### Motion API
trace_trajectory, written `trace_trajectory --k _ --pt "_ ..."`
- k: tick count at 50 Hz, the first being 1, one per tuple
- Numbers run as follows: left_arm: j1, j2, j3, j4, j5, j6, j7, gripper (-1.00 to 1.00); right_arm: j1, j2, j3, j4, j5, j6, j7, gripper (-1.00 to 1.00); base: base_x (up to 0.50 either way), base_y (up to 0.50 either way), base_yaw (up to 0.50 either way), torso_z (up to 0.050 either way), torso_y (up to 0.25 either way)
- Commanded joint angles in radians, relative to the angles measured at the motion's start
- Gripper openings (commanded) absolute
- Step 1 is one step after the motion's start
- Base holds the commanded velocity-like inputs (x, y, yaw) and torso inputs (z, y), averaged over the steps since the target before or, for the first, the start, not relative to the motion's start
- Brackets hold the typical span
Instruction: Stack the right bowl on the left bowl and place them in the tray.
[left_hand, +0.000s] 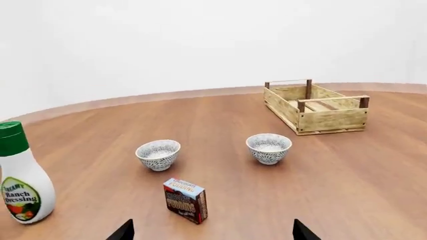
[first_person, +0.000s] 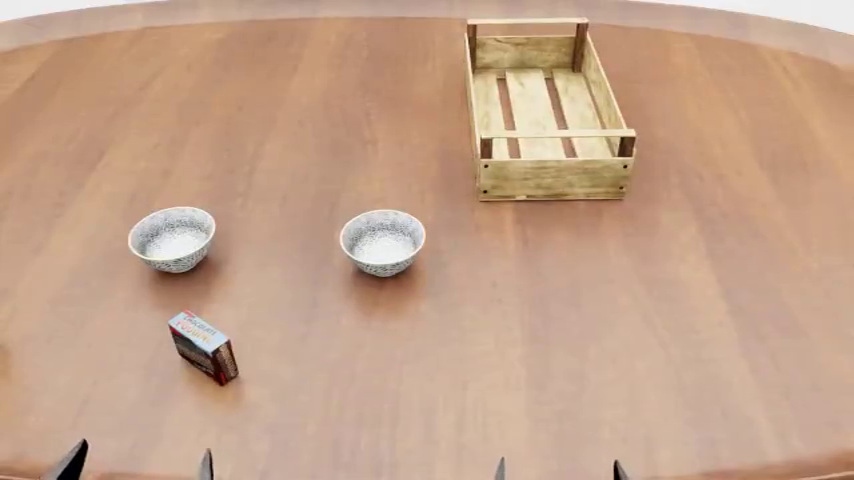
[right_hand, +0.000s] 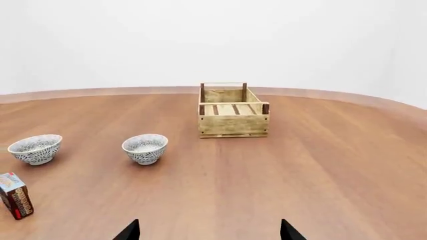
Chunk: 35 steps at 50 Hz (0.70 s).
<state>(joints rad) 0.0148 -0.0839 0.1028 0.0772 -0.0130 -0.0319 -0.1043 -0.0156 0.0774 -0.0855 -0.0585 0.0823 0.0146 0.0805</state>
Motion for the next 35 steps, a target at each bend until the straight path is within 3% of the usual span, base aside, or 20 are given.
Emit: trace_trajectory --k 1,8,11,16,27,35 --pt "0.066 -0.028 -0.014 0.332 0.081 0.003 -0.023 1.0 -0.066 0.02 0.009 -0.308 -0.026 0.047 0.014 1.0 0.0 0.0 0.0 0.0 0.0" --pt "0.102 -0.052 -0.1 0.868 0.05 -0.129 -0.034 1.0 -0.106 0.055 0.063 -0.799 -0.044 0.103 0.061 1.0 0.0 0.0 0.0 0.0 0.0" --pt "0.125 -0.042 -0.138 0.969 0.067 -0.113 -0.054 1.0 -0.129 0.063 0.094 -0.921 -0.023 0.091 0.073 1.0 0.0 0.0 0.0 0.0 0.0" --pt "0.17 0.079 -0.194 0.97 0.098 -0.005 0.055 1.0 -0.148 0.091 0.106 -0.987 0.004 0.081 0.094 1.0 0.0 0.0 0.0 0.0 0.0" --pt "0.189 0.078 -0.19 0.97 0.058 0.064 0.071 1.0 -0.157 0.204 0.053 -0.985 0.028 0.04 0.218 1.0 0.0 0.0 0.0 0.002 0.0" --pt "0.203 0.08 -0.188 0.97 0.072 0.064 0.06 1.0 -0.159 0.246 0.036 -0.984 0.04 0.037 0.261 1.0 0.0 0.0 0.0 0.05 0.0"
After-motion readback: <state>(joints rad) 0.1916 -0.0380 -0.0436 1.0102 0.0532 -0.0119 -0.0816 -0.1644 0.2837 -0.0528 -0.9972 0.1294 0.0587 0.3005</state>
